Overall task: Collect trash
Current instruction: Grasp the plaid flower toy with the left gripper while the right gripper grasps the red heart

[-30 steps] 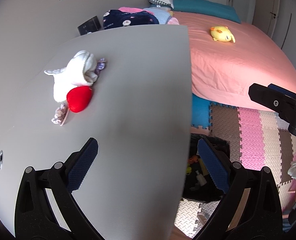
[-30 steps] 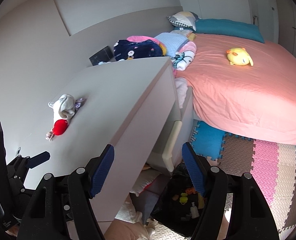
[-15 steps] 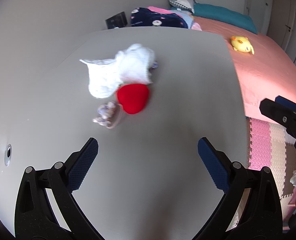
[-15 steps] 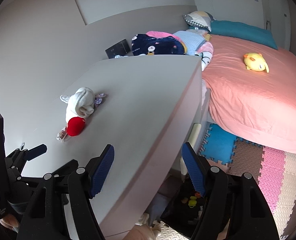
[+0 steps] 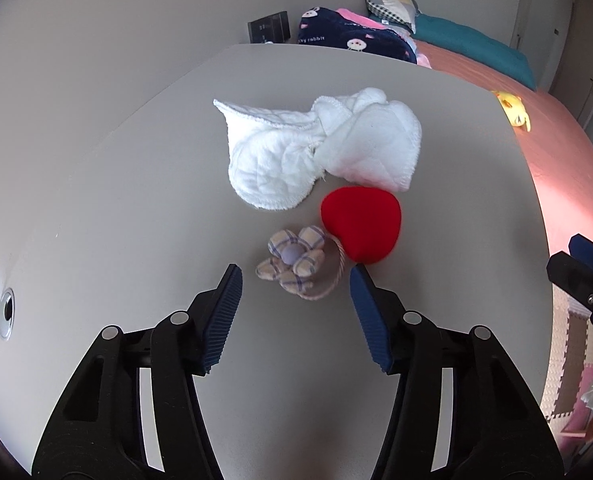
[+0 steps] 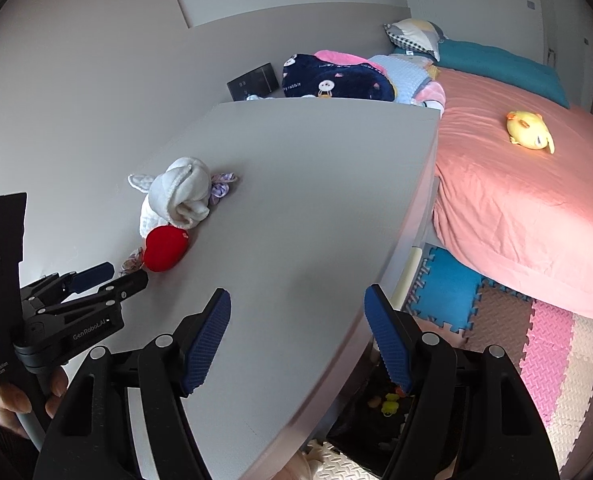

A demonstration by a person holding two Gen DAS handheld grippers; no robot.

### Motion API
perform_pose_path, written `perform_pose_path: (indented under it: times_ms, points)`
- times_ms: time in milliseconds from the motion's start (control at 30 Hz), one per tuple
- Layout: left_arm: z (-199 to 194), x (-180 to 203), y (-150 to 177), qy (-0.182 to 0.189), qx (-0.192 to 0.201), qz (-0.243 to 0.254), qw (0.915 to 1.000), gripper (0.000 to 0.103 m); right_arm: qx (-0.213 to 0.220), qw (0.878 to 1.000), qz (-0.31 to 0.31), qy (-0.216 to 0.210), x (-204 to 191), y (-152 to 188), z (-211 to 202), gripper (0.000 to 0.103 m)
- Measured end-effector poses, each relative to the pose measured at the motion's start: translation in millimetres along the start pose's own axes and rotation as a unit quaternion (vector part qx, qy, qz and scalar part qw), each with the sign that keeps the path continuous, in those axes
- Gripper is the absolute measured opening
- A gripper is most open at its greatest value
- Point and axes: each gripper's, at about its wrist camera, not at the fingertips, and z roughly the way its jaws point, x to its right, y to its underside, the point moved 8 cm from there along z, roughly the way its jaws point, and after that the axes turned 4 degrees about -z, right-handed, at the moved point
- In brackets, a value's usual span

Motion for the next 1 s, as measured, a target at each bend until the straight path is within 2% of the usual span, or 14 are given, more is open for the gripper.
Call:
perform_pose_path:
  times_ms: [100,200,400,467,567,667,1000]
  points:
    - [7,-1,-3,0.003,-0.002,0.007,1.0000,0.049,-0.003,1.000,-0.003,0.000,-6,-1,6,0.071]
    - [11,-4,-8,0.012,0.005,0.008,0.9999,0.037,-0.006,1.000,-0.006,-0.001,-12,-2,11,0.071]
    - [14,-20,-13,0.021,0.016,-0.010,0.9996,0.024,-0.013,1.000,-0.016,-0.008,-30,-5,22,0.071]
    - [14,-26,-13,0.024,0.017,-0.019,0.9994,0.017,-0.015,0.999,-0.023,-0.015,-40,-6,26,0.071]
    - [12,-35,-13,0.015,0.021,-0.030,0.9992,0.015,-0.024,0.999,-0.031,-0.031,-56,-6,33,0.071]
    - [10,-45,-13,0.014,0.024,-0.042,0.9987,0.014,-0.033,0.998,-0.037,-0.044,-72,-6,40,0.066]
    - [4,-71,-15,0.023,0.034,-0.078,0.9961,0.012,-0.046,0.997,-0.039,-0.054,-105,-18,66,0.063]
